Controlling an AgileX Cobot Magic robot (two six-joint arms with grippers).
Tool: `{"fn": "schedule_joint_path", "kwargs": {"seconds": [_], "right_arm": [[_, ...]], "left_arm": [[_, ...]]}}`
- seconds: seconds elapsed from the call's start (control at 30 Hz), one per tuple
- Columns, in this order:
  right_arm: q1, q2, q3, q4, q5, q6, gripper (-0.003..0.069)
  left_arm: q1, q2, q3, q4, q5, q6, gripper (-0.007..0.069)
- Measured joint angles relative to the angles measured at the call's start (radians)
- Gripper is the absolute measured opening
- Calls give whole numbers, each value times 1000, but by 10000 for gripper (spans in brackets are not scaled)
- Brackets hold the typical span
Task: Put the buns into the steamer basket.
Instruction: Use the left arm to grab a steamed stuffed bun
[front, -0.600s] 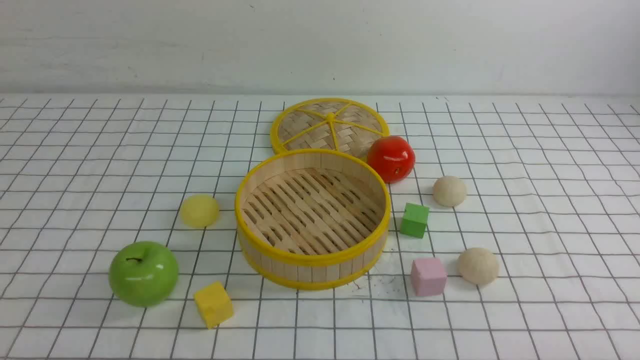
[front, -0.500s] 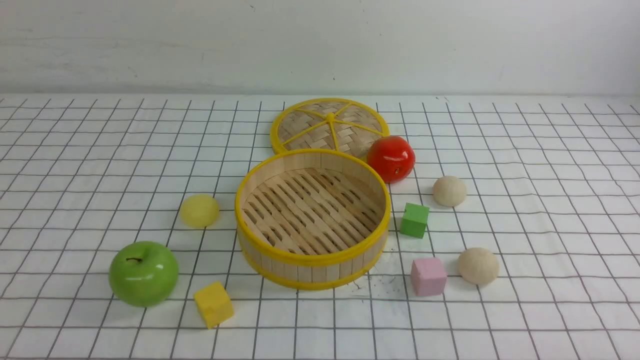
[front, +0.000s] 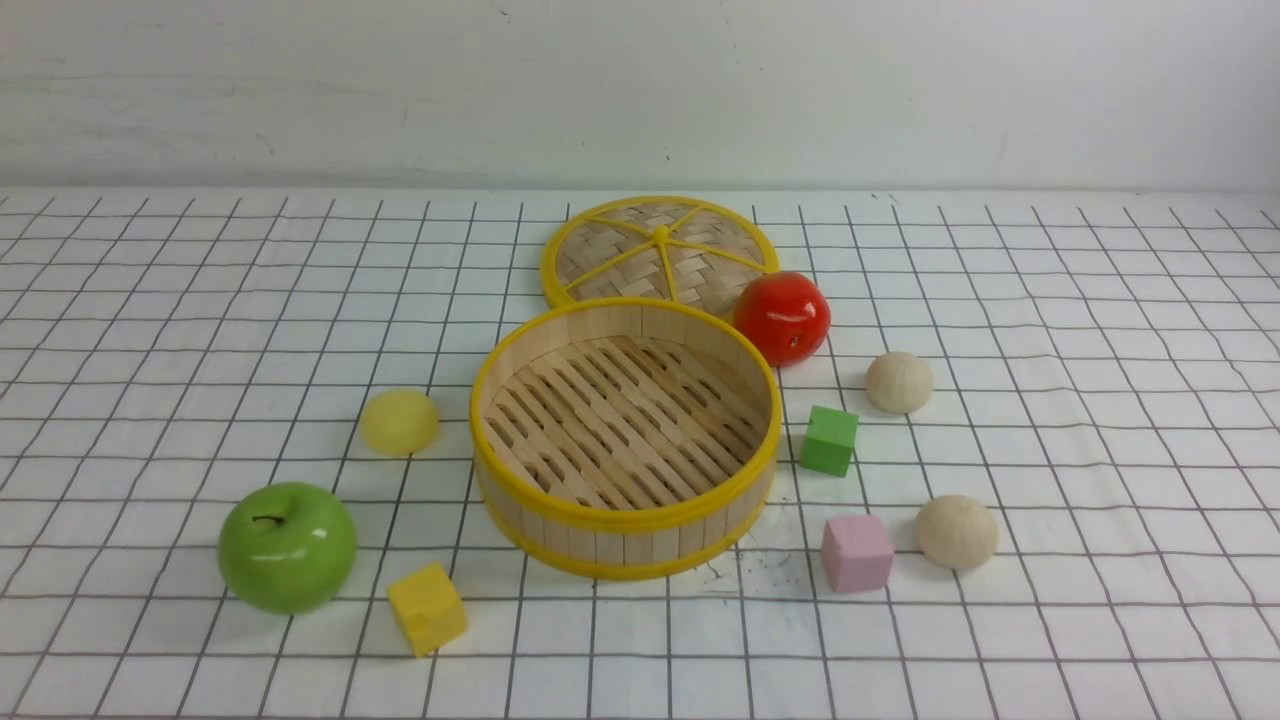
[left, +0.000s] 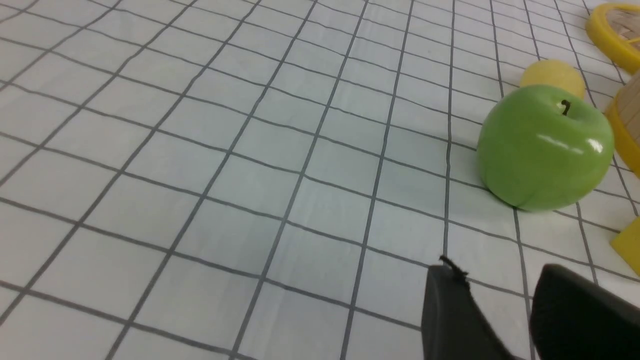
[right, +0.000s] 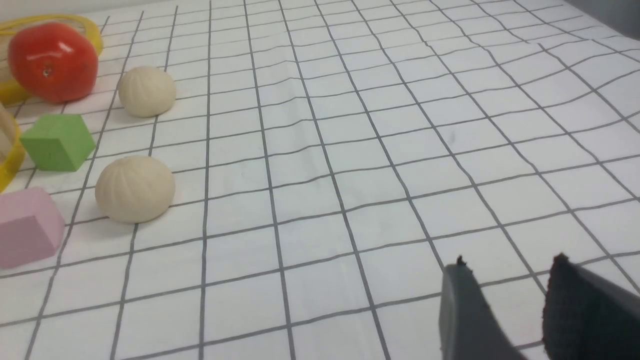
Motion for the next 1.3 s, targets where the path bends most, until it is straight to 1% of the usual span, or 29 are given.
{"fn": "schedule_joint_path", "kwargs": {"seconds": [0.3,0.43,0.57,0.63,0.7,0.87,1.03,1.13,1.2,1.3], "right_arm": [[0,0,0,0,0,0,239],[0,0,0,0,0,0,239],[0,0,0,0,0,0,239],[0,0,0,0,0,0,239],[0,0,0,0,0,0,239],[0,0,0,0,0,0,239],[0,0,0,0,0,0,239],[0,0,0,0,0,0,239],[0,0,0,0,0,0,239],[0,0,0,0,0,0,239]], "left_arm": [[0,0,0,13,0,0,238],[0,0,0,20,-25,0,238],[0,0,0,22,-108,0,238],[0,0,0,20,-175,0,238],[0,0,0,0,-227,-8,238],[0,0,0,-93,-397,-89,238],[0,0,-4,-121,-566,-156,238],[0,0,-54,-124,-545,-177,238],[0,2,-128,-124,-521,-180,238],[0,74,-274,-124,-461,-183,238]]}}
